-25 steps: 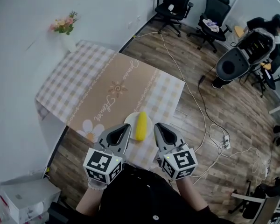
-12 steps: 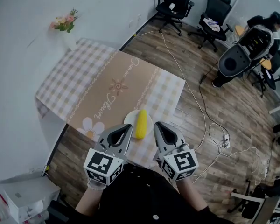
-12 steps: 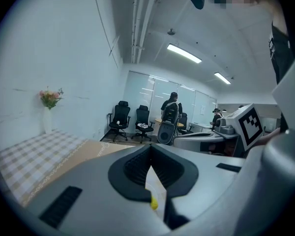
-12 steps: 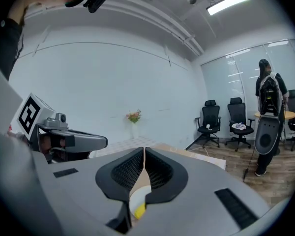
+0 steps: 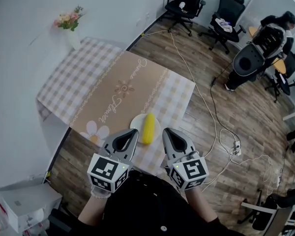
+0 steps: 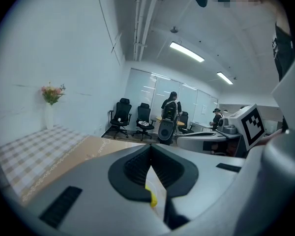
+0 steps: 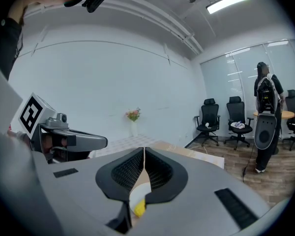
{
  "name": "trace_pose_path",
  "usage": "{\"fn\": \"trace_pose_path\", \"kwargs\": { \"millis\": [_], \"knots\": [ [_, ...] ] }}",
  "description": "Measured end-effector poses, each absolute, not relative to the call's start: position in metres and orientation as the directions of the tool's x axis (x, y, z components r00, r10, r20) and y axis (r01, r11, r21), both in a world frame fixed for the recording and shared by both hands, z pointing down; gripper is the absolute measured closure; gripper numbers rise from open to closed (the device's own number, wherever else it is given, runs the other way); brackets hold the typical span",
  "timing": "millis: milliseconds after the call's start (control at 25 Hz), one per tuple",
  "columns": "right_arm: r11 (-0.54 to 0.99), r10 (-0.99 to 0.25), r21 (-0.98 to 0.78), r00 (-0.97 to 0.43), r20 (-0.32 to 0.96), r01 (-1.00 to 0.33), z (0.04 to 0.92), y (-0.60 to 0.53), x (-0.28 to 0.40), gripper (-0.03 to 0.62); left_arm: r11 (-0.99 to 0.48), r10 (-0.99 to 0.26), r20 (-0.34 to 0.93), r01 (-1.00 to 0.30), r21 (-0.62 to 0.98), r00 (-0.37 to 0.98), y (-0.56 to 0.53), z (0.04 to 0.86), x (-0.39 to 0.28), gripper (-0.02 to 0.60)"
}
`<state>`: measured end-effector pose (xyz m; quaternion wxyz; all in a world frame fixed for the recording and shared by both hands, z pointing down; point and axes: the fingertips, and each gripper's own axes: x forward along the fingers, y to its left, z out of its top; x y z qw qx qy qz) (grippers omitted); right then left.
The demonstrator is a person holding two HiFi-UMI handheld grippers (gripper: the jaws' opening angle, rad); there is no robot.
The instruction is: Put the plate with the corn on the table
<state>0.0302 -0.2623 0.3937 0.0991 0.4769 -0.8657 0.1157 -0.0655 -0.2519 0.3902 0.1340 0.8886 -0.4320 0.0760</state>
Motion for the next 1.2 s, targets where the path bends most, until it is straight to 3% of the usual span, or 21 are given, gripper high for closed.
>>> {"fn": "trace_pose_path", "kwargs": {
  "millis": [1200],
  "knots": [
    [0.543, -0.783, -0.097, -0.544, 0.301, -0.834, 0.394, -0.2599, 0.0266, 0.55, -0.581, -0.741, 0.264, -0.787, 0.207, 0.617, -0.2478, 0.3954, -0.0584, 0.568]
  ]
}}
